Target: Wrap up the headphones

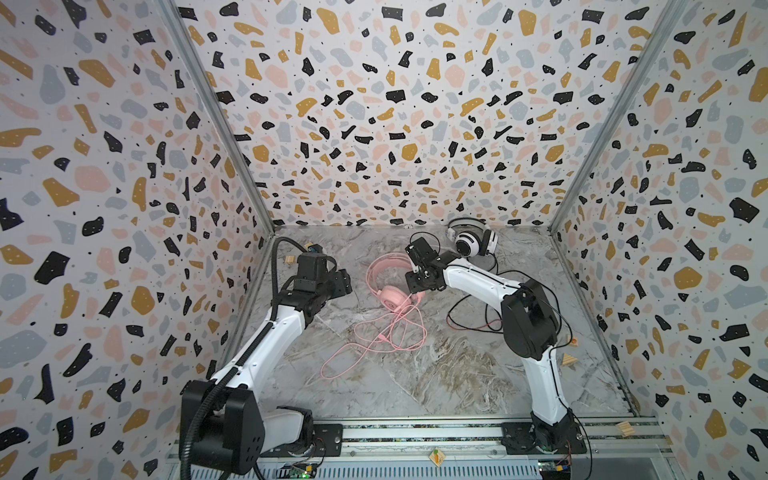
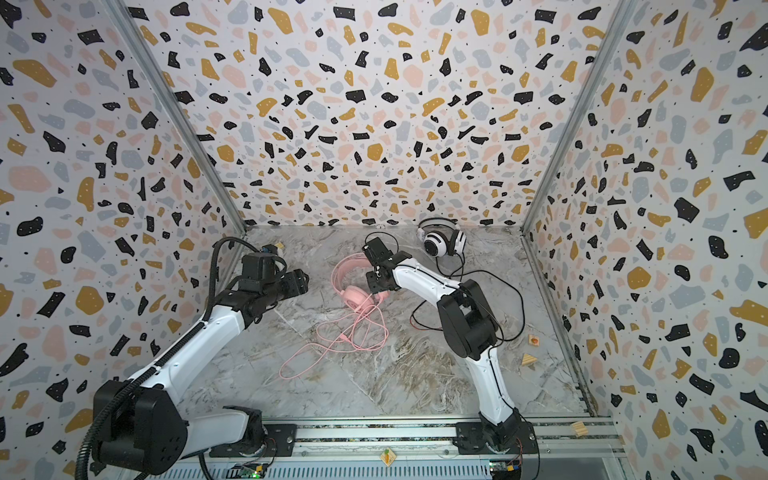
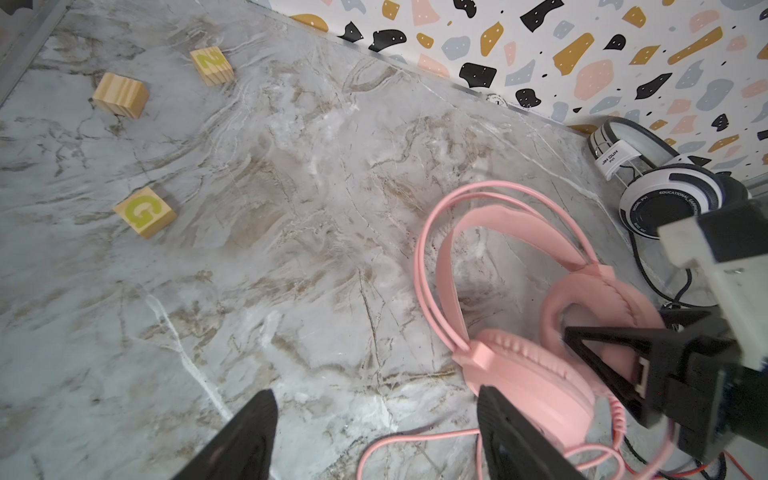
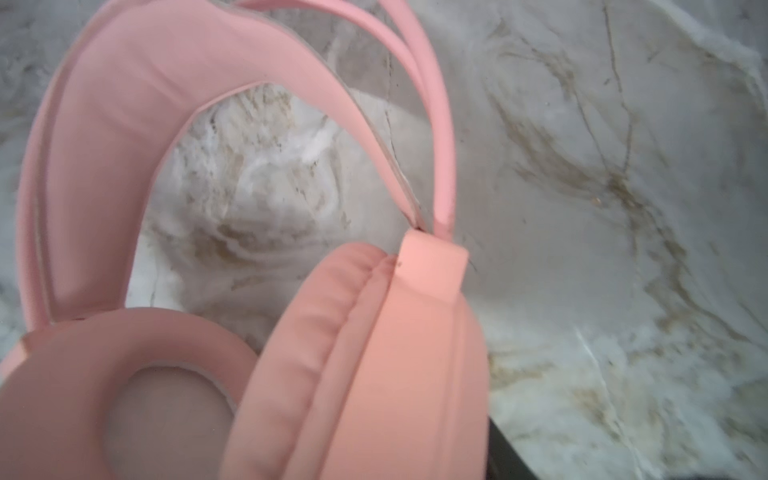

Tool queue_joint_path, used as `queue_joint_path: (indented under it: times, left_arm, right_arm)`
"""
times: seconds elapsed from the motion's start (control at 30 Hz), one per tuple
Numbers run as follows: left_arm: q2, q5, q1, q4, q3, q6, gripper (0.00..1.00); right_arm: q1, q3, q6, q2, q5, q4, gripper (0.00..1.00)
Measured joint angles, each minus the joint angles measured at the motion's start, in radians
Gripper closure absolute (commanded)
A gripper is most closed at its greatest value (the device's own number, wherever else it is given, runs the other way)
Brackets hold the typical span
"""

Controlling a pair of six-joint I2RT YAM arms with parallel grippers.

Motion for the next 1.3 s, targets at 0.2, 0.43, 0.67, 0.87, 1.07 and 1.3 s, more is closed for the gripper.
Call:
queue_joint_path:
  times: [0.2, 0.43, 0.67, 0.87, 1.07, 1.3]
  left_arm:
    - [0.000, 0.045, 0.000, 0.001, 0.000, 0.012, 0.22]
    - [0.007, 0.126, -0.020, 0.010, 0.000, 0.047, 0.15]
    - [0.027, 0.129, -0.109, 0.032, 0.032, 0.084, 0.14]
    - [0.091, 0.074, -0.128, 0.023, 0.096, 0.113, 0.14]
    - [0.146, 0.008, -0.153, -0.029, 0.138, 0.154, 0.14]
    - [0.150, -0.012, -0.157, -0.055, 0.143, 0.170, 0.31]
  right_arm:
    - [0.009, -0.193, -0.125, -0.200, 0.011, 0.124, 0.49]
    - [0.028, -0.294, -0.232, -0.331, -0.014, 0.202, 0.49]
    - [0.055, -0.294, -0.296, -0.335, -0.039, 0.201, 0.49]
    - [0.077, -0.294, -0.327, -0.346, -0.077, 0.195, 0.49]
    - [0.086, -0.301, -0.356, -0.404, -0.132, 0.192, 0.49]
    - [0.086, -0.306, -0.393, -0.450, -0.217, 0.191, 0.49]
